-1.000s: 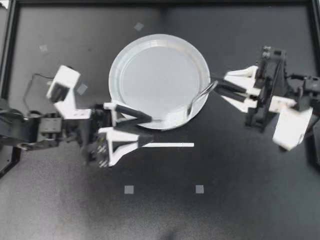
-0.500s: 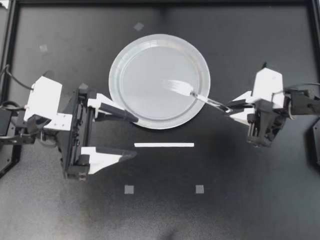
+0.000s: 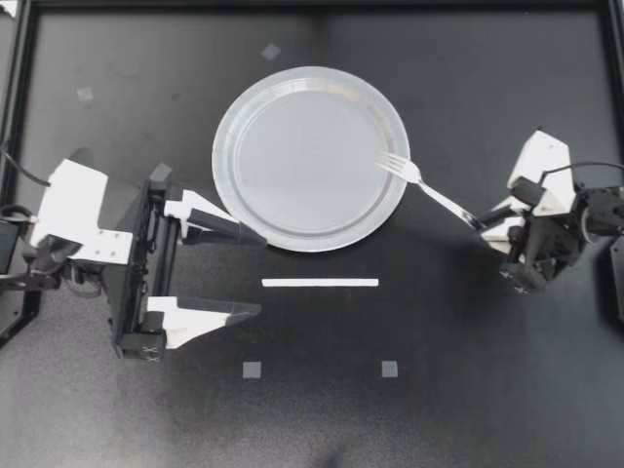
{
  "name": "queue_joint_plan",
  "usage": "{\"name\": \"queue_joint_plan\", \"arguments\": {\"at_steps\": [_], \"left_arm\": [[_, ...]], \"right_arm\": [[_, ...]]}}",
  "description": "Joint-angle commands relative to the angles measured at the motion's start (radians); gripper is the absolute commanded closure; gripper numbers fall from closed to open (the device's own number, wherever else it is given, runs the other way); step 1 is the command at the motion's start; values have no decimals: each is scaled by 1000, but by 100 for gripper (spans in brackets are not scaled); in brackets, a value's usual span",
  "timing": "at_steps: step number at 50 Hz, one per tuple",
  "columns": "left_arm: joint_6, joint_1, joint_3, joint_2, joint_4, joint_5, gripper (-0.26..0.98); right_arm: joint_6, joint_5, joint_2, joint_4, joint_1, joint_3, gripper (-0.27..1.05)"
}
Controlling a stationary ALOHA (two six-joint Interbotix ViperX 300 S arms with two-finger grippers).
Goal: Pick up the fork and place it on the plate.
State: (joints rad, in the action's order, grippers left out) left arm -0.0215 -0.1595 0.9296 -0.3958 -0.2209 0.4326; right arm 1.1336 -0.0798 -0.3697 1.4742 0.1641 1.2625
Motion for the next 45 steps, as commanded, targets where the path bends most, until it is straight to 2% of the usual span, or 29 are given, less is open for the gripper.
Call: {"name": "queue_joint_plan", "arguments": {"at_steps": [1,22,45], "left_arm": [[-2,-2,-11,-28,2,21,-13],[0,-2,-14,-43,2,28,-13],[-3,-2,-2,-43,5,28,-13]], "right_arm": [[2,28,-25,21,5,2,76],[-92,156,158,49,6,-54,76],[-193,169,160,48,6,-48,75]]}}
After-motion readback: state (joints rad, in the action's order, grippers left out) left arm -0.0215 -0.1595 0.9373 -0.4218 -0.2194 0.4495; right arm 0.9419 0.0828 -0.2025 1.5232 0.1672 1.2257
